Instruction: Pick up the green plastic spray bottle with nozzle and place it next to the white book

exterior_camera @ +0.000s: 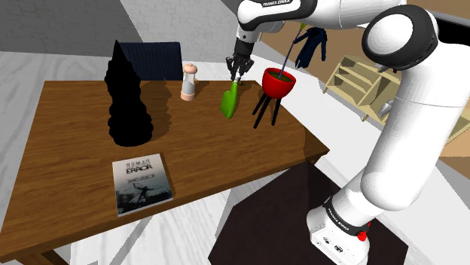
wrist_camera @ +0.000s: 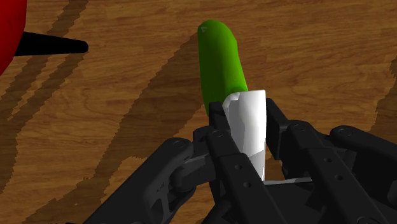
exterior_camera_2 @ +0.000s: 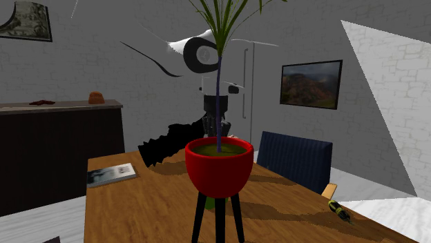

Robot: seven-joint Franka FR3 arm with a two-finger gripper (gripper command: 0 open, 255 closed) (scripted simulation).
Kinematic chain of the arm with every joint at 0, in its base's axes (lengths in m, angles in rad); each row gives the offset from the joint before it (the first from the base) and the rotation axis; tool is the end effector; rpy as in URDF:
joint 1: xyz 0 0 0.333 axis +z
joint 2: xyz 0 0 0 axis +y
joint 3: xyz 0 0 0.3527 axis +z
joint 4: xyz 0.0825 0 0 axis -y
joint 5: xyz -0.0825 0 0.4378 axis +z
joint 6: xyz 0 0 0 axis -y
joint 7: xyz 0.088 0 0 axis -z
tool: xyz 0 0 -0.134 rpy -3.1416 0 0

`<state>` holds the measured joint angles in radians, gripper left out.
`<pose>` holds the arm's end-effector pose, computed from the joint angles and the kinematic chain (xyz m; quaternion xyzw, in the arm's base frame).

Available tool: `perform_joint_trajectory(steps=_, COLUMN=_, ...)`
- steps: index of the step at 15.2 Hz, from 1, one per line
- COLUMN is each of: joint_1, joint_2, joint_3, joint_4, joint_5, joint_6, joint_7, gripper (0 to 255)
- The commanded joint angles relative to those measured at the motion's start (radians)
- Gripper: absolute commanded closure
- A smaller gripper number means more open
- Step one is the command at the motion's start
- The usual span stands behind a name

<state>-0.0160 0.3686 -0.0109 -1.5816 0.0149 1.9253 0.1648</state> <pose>0.7257 -0.0173 0.4106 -0.9951 0.0980 0.0128 0.0041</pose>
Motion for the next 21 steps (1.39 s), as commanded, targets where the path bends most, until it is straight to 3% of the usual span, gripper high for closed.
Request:
perform_joint_trajectory(steps=1, joint_1=0.0, joint_2=0.0, joint_3=0.0, joint_4=0.0, joint_5=0.0, joint_6=0.0, joint_7=0.0, gripper=255)
perform_joint_trajectory(steps=19, joint_1=0.0, joint_2=-0.02, joint_3=0.0, joint_4=0.182, joint_5=-0.001, joint_6=-0.202, joint_7=0.002, gripper=255)
perform_joint_trajectory(steps=21, joint_1=0.027, joint_2=-0.051, joint_3=0.013, joint_4=0.136, joint_5=-0.004, joint_6=-0.187, joint_7=0.042, gripper=255)
